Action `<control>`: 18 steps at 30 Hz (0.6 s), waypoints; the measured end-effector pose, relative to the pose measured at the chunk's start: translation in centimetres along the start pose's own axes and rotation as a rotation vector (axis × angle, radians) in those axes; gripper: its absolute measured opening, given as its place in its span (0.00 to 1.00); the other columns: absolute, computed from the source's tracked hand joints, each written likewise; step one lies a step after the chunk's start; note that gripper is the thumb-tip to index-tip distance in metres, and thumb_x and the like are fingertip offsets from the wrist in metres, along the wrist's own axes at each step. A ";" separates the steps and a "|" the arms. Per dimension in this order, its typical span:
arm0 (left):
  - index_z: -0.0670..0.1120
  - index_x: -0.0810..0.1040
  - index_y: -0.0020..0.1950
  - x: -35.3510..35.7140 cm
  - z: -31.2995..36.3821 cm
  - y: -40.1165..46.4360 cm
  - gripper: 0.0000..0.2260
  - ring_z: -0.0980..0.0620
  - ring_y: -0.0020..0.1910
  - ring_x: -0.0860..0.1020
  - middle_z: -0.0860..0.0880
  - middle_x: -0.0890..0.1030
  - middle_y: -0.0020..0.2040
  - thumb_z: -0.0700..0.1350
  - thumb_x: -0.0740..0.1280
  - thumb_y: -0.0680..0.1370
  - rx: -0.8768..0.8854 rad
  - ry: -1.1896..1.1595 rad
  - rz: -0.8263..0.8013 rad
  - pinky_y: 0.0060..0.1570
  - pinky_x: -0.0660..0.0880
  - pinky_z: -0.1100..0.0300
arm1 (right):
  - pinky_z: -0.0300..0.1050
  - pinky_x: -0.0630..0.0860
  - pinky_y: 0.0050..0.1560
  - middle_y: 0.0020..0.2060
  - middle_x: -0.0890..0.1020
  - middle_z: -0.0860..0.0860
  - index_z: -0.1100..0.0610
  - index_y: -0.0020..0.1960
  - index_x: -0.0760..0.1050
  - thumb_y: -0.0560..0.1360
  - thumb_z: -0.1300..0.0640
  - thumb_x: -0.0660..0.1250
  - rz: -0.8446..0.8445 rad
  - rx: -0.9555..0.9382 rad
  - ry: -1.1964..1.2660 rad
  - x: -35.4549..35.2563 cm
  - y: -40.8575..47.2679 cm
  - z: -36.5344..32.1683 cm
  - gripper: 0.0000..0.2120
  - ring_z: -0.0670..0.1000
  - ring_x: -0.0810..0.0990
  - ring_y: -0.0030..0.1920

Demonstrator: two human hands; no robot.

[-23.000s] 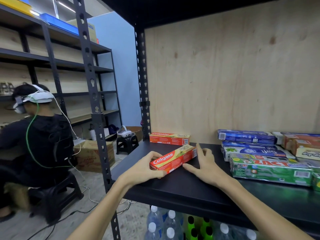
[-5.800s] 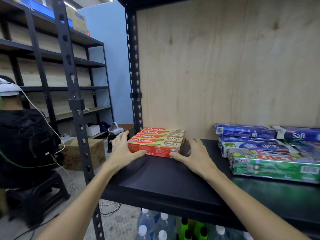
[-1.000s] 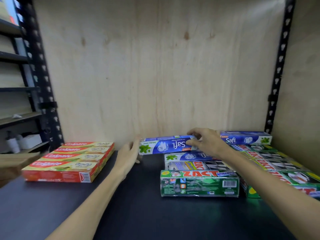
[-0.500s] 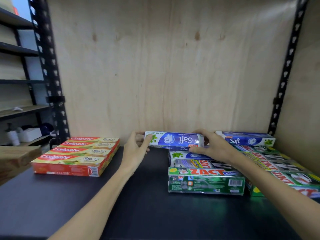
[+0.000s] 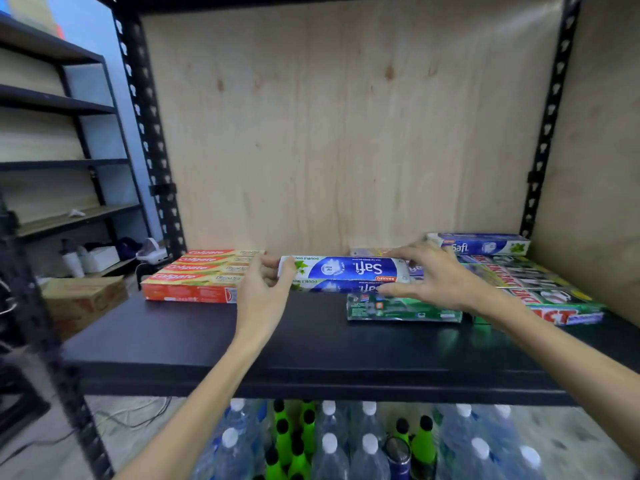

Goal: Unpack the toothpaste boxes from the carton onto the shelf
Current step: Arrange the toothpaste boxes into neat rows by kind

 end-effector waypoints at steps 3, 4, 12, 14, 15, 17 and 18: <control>0.49 0.77 0.49 -3.9 0.5 -1.8 0.10 0.64 0.38 0.80 0.54 0.83 0.39 0.55 0.67 0.80 0.002 0.176 -0.021 0.38 0.71 0.66 | 0.44 0.55 0.59 0.61 0.78 0.43 0.43 0.64 0.76 0.67 0.30 0.69 0.033 -0.078 0.007 1.0 -1.4 -3.4 0.30 0.47 0.70 0.65; 0.49 0.76 0.49 -5.2 0.5 -2.4 0.10 0.64 0.38 0.79 0.55 0.83 0.39 0.56 0.66 0.81 0.003 0.238 -0.028 0.38 0.72 0.66 | 0.44 0.55 0.58 0.60 0.77 0.42 0.43 0.64 0.75 0.68 0.30 0.70 0.034 -0.103 0.016 1.4 -1.9 -4.7 0.30 0.46 0.69 0.65; 0.47 0.75 0.45 -10.8 -1.9 -4.8 0.16 0.47 0.43 0.78 0.50 0.78 0.43 0.58 0.59 0.82 0.033 0.649 -0.047 0.43 0.73 0.51 | 0.51 0.70 0.59 0.49 0.79 0.40 0.43 0.56 0.79 0.67 0.26 0.68 0.000 -0.074 0.156 7.1 -5.0 -10.2 0.27 0.44 0.73 0.53; 0.48 0.76 0.54 -11.5 -1.5 -5.5 0.15 0.49 0.50 0.76 0.51 0.74 0.52 0.59 0.59 0.83 0.032 0.631 0.004 0.50 0.71 0.56 | 0.53 0.73 0.56 0.45 0.80 0.37 0.42 0.51 0.81 0.65 0.25 0.68 0.061 0.020 0.211 7.4 -5.7 -10.2 0.26 0.43 0.74 0.50; 0.48 0.75 0.58 -11.6 -1.2 -6.0 0.15 0.51 0.53 0.75 0.51 0.73 0.55 0.58 0.59 0.83 0.044 0.610 0.036 0.53 0.70 0.57 | 0.53 0.73 0.56 0.43 0.80 0.36 0.42 0.49 0.81 0.63 0.24 0.68 0.106 0.072 0.218 7.3 -6.3 -10.2 0.25 0.43 0.74 0.49; 0.50 0.74 0.56 -11.3 -0.2 -7.6 0.12 0.53 0.52 0.72 0.54 0.73 0.52 0.57 0.60 0.83 0.105 0.582 0.068 0.54 0.72 0.54 | 0.53 0.72 0.55 0.42 0.81 0.36 0.42 0.46 0.80 0.62 0.23 0.67 0.187 0.168 0.168 6.8 -7.5 -10.7 0.26 0.45 0.75 0.48; 0.52 0.74 0.52 -10.8 0.1 -8.6 0.10 0.54 0.50 0.71 0.56 0.74 0.49 0.57 0.61 0.82 0.127 0.566 0.047 0.54 0.72 0.52 | 0.53 0.71 0.54 0.42 0.81 0.38 0.43 0.46 0.80 0.62 0.22 0.65 0.205 0.214 0.128 6.6 -8.0 -11.1 0.27 0.46 0.75 0.49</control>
Point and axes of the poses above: each hand's wrist, its own y-axis towards the middle knuckle, its own x-axis out of the palm, z = x × y, the point moved 9 cm from there along y, towards the middle knuckle
